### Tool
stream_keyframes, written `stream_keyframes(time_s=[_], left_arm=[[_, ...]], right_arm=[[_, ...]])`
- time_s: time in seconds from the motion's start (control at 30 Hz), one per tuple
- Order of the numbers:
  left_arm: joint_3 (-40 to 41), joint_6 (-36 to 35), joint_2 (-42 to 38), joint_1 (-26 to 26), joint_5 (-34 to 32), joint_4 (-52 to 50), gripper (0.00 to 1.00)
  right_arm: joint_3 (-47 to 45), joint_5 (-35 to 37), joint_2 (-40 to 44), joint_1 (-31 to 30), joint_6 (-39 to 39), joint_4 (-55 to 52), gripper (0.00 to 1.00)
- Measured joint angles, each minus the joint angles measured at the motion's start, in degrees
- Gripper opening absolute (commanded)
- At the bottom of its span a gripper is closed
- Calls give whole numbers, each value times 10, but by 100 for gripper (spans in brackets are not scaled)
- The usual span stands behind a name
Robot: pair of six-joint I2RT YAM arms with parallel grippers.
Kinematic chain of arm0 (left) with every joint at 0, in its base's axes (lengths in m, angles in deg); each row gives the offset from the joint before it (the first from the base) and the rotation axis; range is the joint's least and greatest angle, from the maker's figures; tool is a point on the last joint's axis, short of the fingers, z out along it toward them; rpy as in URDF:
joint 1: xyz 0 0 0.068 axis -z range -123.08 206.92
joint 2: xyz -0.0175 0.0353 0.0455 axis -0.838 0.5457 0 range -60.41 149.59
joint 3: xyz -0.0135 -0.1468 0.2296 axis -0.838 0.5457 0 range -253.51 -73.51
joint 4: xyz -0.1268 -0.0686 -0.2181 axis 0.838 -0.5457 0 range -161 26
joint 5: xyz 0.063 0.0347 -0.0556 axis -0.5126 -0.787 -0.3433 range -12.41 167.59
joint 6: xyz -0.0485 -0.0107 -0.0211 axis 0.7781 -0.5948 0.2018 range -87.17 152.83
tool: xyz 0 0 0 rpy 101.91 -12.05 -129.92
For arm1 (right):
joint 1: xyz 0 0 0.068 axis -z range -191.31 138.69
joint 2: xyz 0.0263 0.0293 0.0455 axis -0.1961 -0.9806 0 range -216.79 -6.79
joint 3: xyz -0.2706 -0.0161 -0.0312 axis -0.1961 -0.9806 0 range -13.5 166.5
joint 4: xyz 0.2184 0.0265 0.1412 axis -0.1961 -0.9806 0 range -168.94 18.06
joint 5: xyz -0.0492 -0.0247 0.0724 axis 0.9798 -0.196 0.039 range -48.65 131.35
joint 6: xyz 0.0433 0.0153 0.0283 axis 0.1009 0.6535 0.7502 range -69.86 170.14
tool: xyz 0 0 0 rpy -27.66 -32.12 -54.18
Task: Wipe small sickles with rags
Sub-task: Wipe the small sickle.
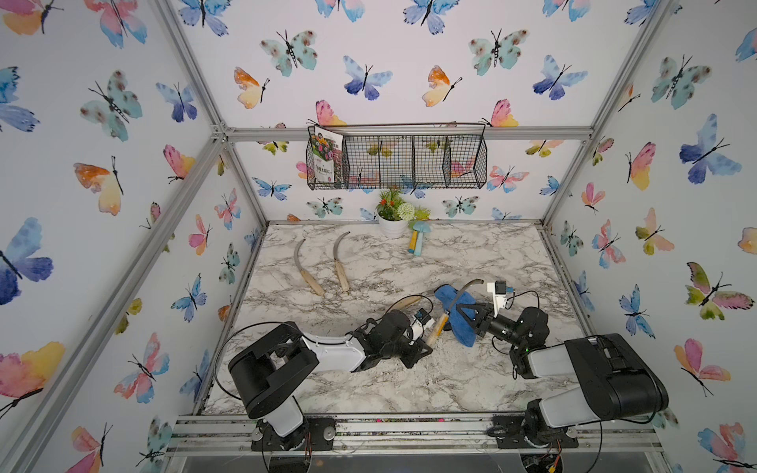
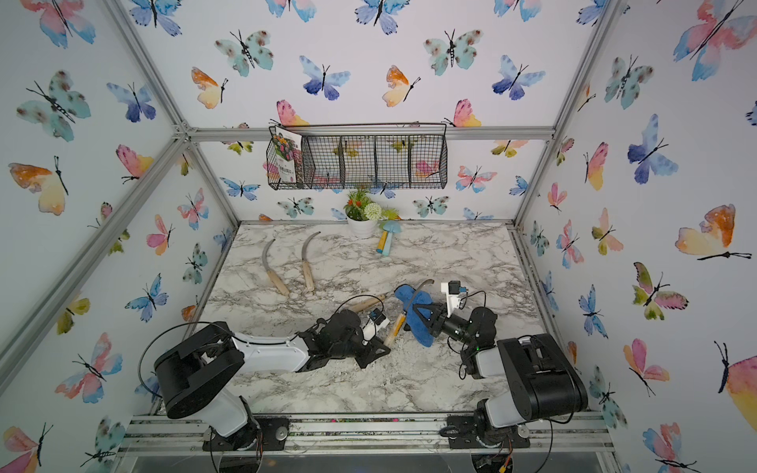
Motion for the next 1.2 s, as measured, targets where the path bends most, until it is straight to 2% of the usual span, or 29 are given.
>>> stream_keyframes(time_s=[0.2, 0.47, 0.77, 1.0, 1.2], left_arm=[[-8, 0, 0, 0, 2, 3, 0], [-17, -8, 5, 0, 3, 7, 0], [-19, -10, 14, 1, 3, 3, 0], [-19, -10, 14, 1, 0, 2, 0], [-19, -10, 14, 1, -9, -4, 0]], right_arm=[[24, 14, 36, 2, 0, -49, 2], [107, 54, 163, 12, -9, -169, 2], [128, 106, 277, 24, -26, -282, 2], [128, 97, 268, 25, -18, -301, 3], [85, 80, 177, 25, 14, -223, 2]])
